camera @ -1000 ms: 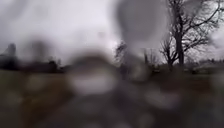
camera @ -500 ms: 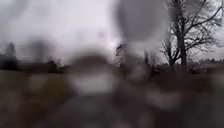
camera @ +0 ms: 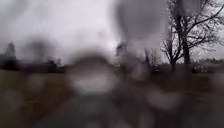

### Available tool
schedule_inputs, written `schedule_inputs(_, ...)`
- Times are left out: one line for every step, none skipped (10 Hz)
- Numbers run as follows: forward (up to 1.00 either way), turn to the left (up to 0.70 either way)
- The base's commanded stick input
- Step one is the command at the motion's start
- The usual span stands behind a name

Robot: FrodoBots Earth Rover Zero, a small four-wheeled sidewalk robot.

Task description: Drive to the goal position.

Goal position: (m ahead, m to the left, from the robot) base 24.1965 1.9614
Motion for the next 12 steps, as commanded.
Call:
schedule_inputs(0.85, 0.0)
schedule_inputs(0.85, 0.0)
schedule_inputs(0.85, 0.0)
schedule_inputs(0.85, 0.0)
schedule_inputs(0.85, 0.0)
schedule_inputs(0.85, 0.0)
schedule_inputs(0.85, 0.0)
schedule_inputs(0.85, 0.0)
schedule_inputs(0.85, 0.0)
schedule_inputs(0.85, 0.0)
schedule_inputs(0.85, 0.0)
schedule_inputs(0.85, 0.0)
